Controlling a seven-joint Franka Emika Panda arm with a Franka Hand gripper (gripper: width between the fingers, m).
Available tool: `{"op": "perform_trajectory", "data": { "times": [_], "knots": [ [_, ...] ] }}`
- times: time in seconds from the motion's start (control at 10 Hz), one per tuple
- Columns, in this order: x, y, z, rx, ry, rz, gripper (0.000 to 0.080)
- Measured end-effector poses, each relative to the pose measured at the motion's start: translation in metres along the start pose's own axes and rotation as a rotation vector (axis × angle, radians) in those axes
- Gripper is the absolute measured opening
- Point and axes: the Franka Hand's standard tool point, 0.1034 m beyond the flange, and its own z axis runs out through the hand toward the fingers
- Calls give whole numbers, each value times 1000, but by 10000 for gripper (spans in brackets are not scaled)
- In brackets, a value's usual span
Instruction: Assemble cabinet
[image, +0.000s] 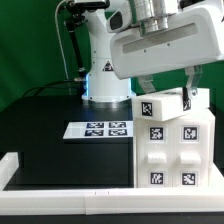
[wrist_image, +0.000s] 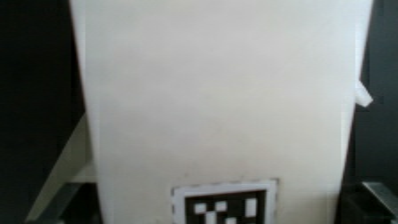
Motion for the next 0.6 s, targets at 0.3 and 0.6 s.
{"op": "perform_trajectory", "data": {
  "times": [0.3,0.6],
  "knots": [
    [-1,1,0,1,-8,147,558],
    [-2,-1,1,16,-22,380,558]
  ]
}}
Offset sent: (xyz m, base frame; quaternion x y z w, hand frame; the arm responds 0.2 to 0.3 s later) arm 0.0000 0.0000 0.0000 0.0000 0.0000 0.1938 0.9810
